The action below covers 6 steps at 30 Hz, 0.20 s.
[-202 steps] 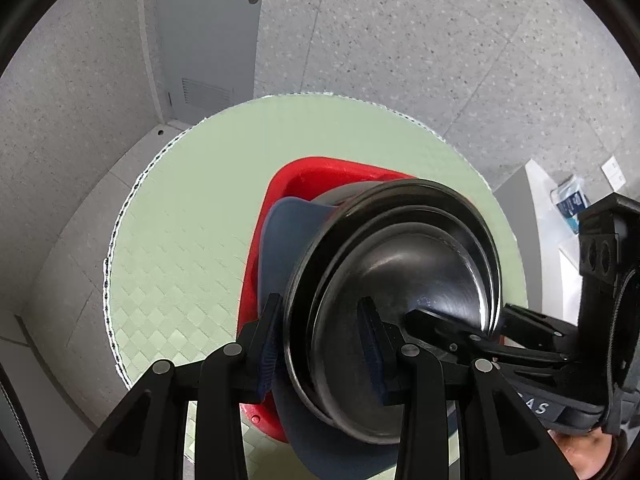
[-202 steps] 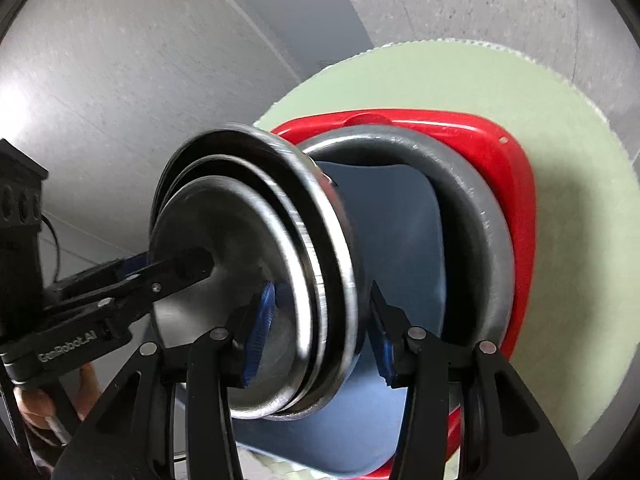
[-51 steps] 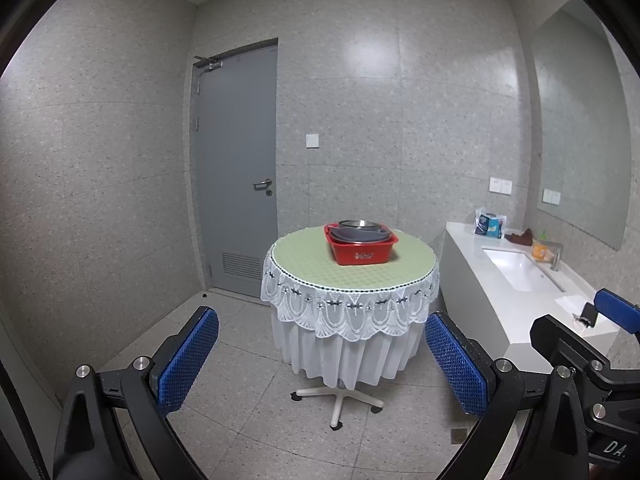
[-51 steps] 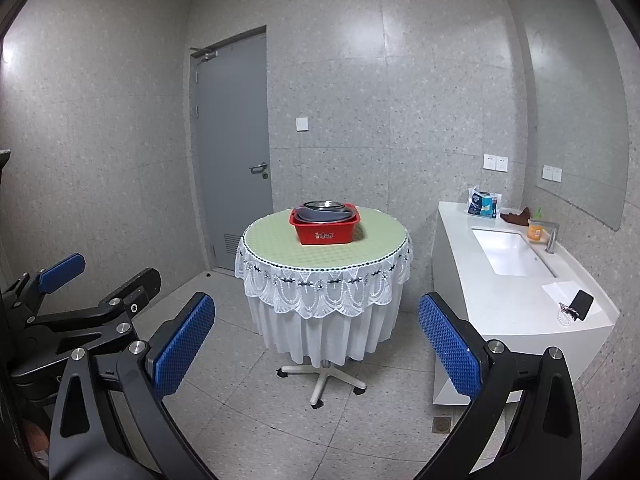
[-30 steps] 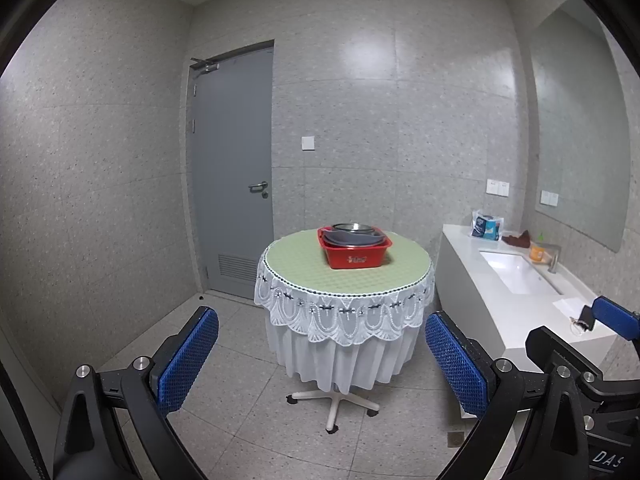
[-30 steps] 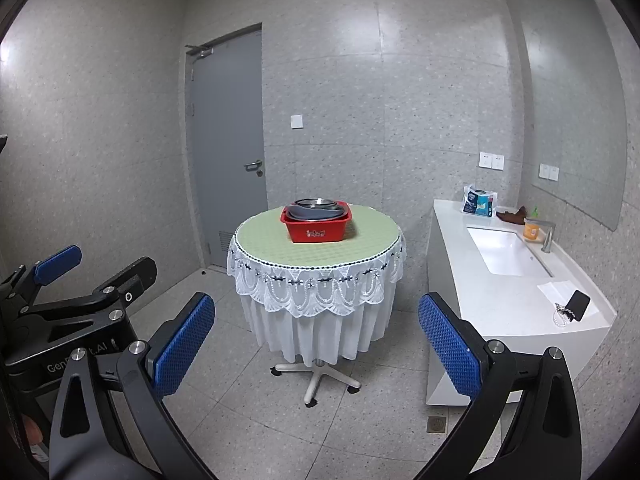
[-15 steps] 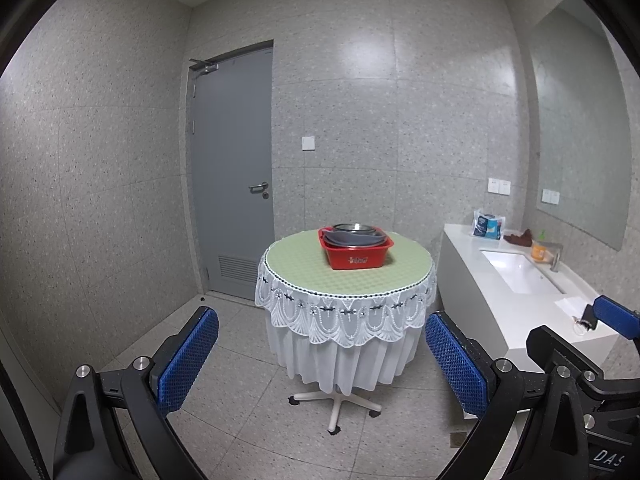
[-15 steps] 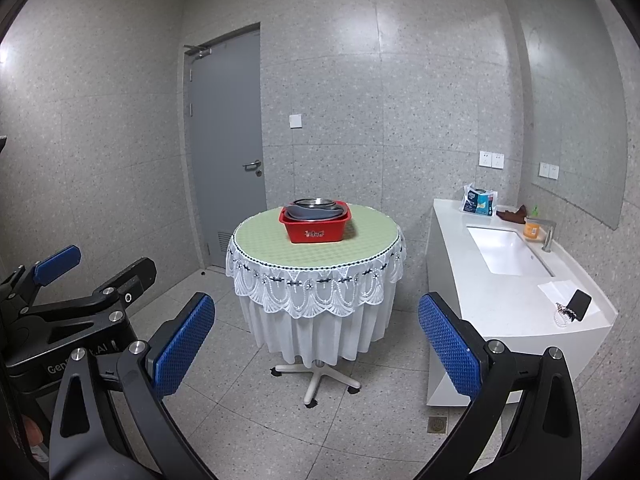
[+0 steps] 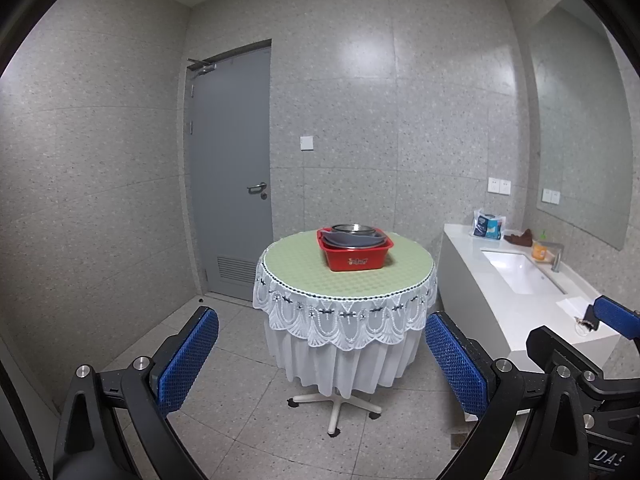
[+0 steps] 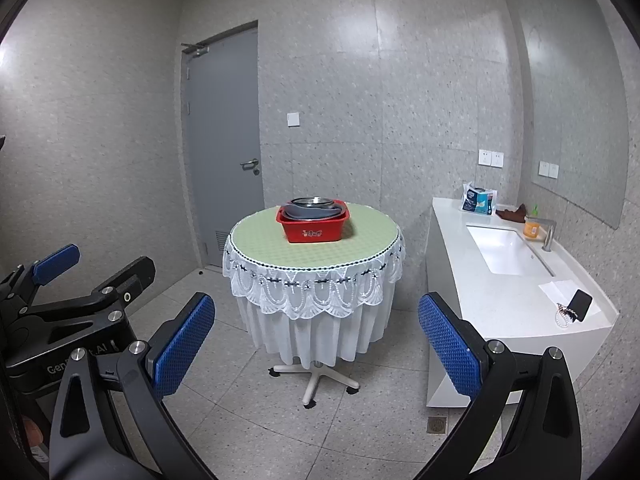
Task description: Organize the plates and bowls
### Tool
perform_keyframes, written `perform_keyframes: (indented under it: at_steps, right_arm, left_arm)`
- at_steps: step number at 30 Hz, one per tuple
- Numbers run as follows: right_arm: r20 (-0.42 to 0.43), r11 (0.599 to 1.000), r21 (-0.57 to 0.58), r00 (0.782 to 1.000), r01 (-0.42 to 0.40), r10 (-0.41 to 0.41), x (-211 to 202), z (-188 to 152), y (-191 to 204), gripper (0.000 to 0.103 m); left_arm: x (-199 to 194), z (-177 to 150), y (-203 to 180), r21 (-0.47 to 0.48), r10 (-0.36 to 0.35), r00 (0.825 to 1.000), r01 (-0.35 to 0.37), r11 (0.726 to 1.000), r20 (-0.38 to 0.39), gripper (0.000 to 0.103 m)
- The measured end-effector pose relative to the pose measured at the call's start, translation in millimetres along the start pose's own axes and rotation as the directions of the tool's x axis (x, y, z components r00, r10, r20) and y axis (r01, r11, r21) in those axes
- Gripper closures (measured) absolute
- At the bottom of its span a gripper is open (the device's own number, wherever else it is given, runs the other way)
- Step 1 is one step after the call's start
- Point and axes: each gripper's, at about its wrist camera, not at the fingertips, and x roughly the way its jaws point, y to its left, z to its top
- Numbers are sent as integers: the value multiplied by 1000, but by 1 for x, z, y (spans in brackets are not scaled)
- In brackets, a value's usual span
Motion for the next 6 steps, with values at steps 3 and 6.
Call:
perform_keyframes:
  at_steps: [3, 6]
  right_arm:
    - [-4, 1000, 3, 1000, 0, 0, 5, 1, -1, 0]
    - [-12, 1000, 8, 1000, -2, 2, 13, 2, -6, 0]
  left_arm:
    - [6, 3, -5, 3, 3, 1000, -3, 1000, -3, 1]
    - [15, 5, -10, 5, 7, 1000, -7, 1000, -5, 1]
